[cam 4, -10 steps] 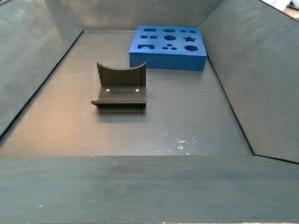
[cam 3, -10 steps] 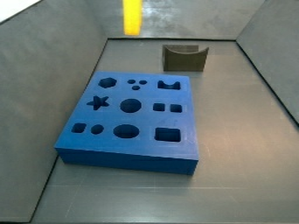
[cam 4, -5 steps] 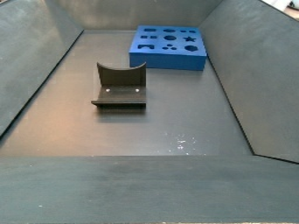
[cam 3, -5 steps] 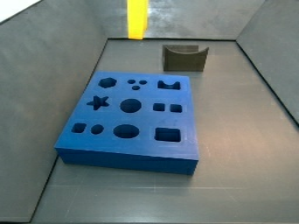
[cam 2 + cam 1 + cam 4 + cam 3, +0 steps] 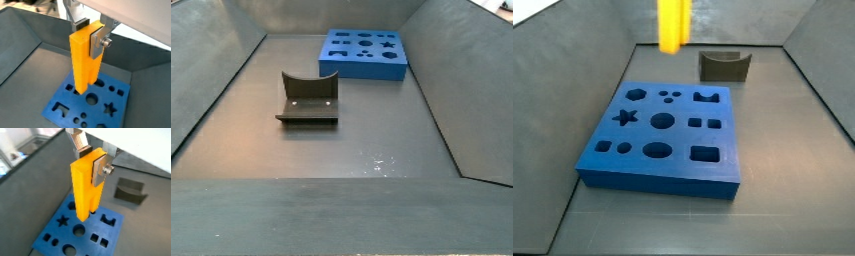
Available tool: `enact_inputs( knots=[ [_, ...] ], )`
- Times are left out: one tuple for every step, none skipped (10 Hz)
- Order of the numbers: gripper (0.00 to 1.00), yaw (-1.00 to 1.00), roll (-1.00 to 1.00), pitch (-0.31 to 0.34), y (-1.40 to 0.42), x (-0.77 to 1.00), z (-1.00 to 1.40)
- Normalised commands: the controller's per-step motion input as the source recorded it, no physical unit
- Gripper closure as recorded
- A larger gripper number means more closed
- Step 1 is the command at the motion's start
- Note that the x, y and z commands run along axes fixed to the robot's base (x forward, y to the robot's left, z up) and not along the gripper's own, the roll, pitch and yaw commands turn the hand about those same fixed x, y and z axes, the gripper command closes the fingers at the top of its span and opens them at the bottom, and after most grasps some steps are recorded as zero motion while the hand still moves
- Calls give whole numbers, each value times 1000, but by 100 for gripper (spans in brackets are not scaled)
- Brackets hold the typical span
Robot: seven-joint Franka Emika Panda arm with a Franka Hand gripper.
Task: Pick up the double-square object. Move up. Move to above the board. Insert the double-square object.
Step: Insert the double-square object.
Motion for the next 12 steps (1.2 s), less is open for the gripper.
enact_inputs(
  knots=[
    [100,-789,116,-41,-77,243,-403],
    [100,-840,70,-19,-109,160,-300],
    [100,-937,33,0,-106,14,-166],
    [100,-983,30,0,-97,0,-109],
    [100,-1000,11,0,-69,0,-66],
    [100,-1000,9,0,-60,0,-57],
    [100,-1000,9,0,-57,0,-54],
    [100,-1000,11,0,-51,0,-57],
    [100,-1000,7,0,-63,0,-34],
    [100,-1000,0,0,-66,0,-23],
    [100,-960,0,-3,-69,37,0],
    [100,-980,0,-4,-66,17,0]
  ],
)
